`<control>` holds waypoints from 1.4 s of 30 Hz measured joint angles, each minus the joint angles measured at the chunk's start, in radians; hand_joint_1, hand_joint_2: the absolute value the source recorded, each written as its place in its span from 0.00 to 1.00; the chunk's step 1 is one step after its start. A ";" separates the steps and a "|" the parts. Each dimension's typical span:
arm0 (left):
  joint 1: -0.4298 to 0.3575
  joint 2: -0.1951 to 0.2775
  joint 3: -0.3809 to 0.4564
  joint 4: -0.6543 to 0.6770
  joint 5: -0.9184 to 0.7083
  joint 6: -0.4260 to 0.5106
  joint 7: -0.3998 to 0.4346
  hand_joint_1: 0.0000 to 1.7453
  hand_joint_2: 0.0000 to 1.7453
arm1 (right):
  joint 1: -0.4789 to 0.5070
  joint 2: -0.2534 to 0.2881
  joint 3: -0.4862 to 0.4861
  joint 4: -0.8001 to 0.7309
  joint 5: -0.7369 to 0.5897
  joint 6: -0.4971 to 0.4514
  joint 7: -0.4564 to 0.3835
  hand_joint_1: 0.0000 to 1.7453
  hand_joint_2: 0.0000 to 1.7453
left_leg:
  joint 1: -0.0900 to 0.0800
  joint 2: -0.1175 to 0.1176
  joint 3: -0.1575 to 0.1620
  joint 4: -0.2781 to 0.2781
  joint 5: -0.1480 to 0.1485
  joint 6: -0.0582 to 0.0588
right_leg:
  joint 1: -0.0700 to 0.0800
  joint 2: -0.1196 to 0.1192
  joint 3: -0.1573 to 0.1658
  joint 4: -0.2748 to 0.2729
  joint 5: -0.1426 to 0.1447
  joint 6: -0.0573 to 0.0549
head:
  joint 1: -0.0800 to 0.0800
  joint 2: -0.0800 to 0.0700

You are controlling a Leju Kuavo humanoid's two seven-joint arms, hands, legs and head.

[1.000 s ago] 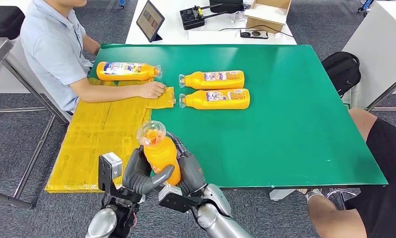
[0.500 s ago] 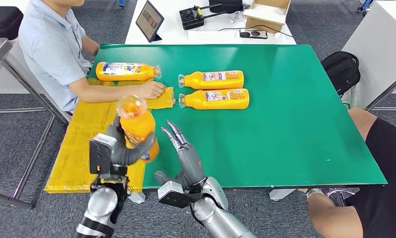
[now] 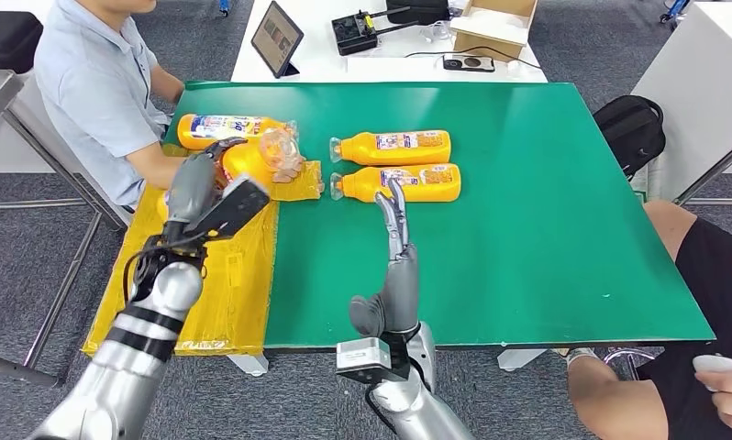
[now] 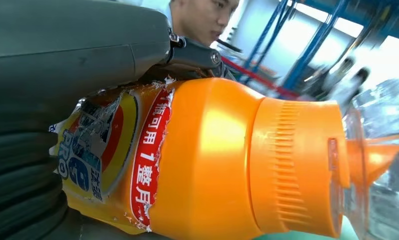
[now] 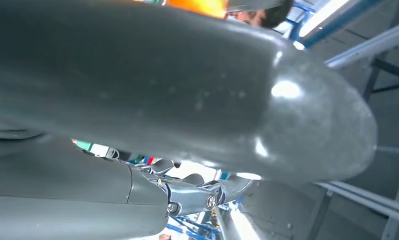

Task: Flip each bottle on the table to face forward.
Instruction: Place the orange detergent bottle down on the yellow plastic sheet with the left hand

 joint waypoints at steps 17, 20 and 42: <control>-0.236 0.026 -0.064 0.588 -0.217 -0.131 0.111 0.95 1.00 | 0.006 -0.034 0.105 -0.025 -0.137 0.038 0.000 0.00 0.00 | 0.000 0.000 -0.001 0.000 0.001 -0.001 | 0.000 0.000 0.000 0.000 0.000 0.000 | 0.000 0.000; -0.233 0.021 -0.050 0.614 -0.162 -0.144 0.069 0.94 1.00 | 0.006 -0.034 0.107 -0.020 -0.146 0.054 0.000 0.00 0.00 | 0.000 0.000 -0.001 0.000 0.001 -0.001 | 0.000 0.000 0.000 0.001 0.000 0.000 | 0.000 0.000; -0.152 0.001 0.026 0.656 -0.085 -0.164 0.002 0.00 1.00 | 0.002 -0.033 0.109 0.001 -0.166 0.078 0.000 0.00 0.00 | 0.000 0.000 0.000 0.000 0.001 -0.001 | 0.000 0.000 0.001 0.001 0.000 0.000 | 0.000 0.000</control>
